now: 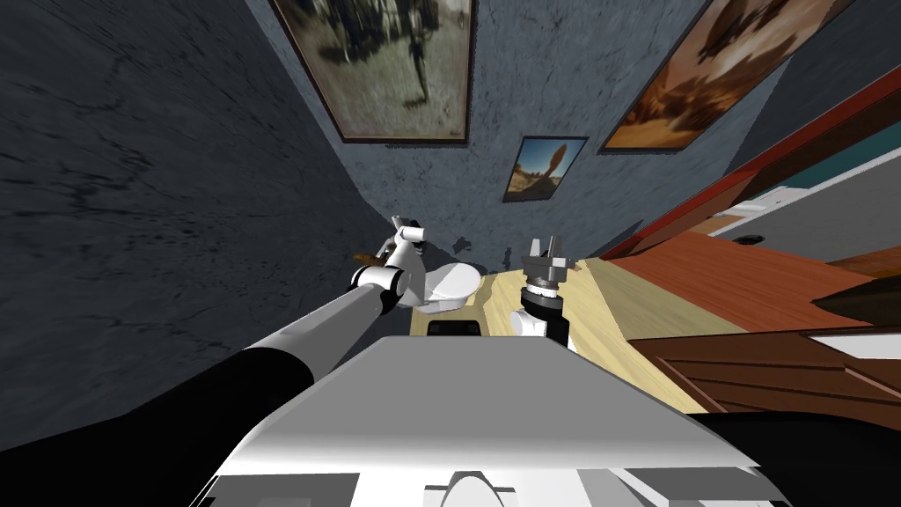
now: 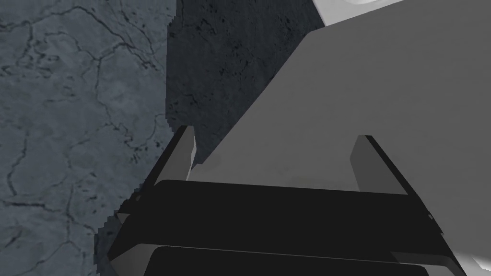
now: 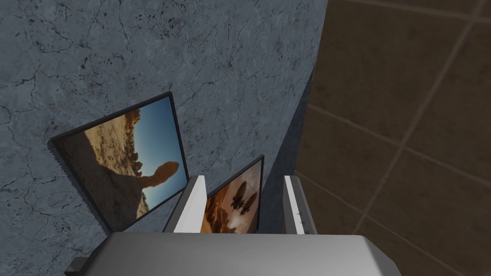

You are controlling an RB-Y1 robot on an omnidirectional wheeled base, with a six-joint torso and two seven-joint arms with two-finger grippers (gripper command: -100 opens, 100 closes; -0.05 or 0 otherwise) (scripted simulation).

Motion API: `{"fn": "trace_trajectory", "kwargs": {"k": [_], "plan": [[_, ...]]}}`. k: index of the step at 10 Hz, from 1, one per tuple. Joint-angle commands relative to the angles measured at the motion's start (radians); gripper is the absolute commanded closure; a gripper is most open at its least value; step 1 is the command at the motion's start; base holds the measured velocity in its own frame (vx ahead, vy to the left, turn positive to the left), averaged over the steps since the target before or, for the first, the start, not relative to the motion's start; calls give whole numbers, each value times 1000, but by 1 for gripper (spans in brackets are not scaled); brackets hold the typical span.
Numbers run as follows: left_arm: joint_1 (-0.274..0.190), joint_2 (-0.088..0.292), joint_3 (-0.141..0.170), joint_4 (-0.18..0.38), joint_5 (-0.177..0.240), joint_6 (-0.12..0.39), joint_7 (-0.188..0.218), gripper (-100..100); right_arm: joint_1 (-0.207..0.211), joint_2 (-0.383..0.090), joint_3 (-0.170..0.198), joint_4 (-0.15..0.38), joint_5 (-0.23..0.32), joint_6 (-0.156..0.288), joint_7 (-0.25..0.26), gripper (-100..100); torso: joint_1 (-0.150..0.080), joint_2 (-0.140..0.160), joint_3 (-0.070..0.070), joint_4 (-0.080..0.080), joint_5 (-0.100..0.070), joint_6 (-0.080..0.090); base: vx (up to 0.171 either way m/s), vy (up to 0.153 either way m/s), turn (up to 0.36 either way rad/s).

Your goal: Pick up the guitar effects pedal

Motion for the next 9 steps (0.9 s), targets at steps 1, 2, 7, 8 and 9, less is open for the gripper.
{"fn": "trace_trajectory", "kwargs": {"k": [1, 2, 7, 8, 9], "plan": [[-50, -3, 10, 50, -8, 50, 3, -100, 0, 0, 0, 0, 0, 0, 0, 0, 0, 0, 0, 0, 0, 0, -15, 81, 14], [-59, -3, 10, 77, -8, 72, 3, -100, 0, 0, 0, 0, 0, 0, 0, 0, 2, 0, 0, 0, 0, 0, -12, 62, -1], [-175, -10, 32, 222, -33, 198, 12, -100, 0, 0, 0, 0, 0, 0, 0, 0, 0, -1, 0, 0, 0, 0, -8, 61, 11], [-175, -10, 32, 222, -33, 213, 12, -100, 0, 0, 0, 0, 0, 0, 0, 0, 1, 0, 0, 0, 0, 0, -10, 65, 3], [-208, -13, 39, 247, -41, 252, 15, -100, 0, 0, 0, 0, 0, 0, 0, 0, 1, 0, 0, 0, 0, 0, -3, 68, 18]]}}
